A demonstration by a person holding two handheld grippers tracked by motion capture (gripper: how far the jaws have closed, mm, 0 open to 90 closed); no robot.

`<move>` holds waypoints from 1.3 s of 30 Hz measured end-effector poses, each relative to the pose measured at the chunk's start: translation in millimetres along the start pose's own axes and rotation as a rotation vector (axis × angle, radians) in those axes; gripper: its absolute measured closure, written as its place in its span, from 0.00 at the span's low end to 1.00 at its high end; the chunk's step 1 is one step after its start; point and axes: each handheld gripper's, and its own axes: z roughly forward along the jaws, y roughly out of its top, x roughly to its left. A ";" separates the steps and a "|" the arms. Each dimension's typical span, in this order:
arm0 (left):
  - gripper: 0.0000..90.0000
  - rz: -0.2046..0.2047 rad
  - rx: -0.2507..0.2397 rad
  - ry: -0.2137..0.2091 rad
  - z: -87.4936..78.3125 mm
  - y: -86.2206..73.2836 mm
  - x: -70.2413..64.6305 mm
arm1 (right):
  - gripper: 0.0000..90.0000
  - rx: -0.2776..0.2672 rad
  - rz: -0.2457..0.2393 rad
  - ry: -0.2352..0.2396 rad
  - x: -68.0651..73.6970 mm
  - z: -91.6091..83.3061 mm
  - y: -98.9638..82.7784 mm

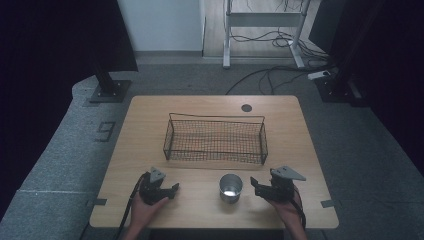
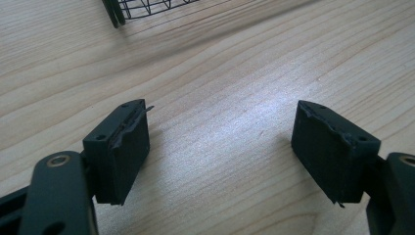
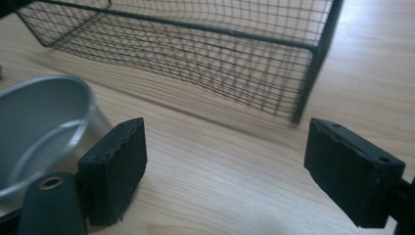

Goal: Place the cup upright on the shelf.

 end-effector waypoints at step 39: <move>0.24 0.000 0.000 0.000 0.0 0.0 -0.1 | 0.16 -0.048 -0.078 0.173 59.6 -3.9 15.7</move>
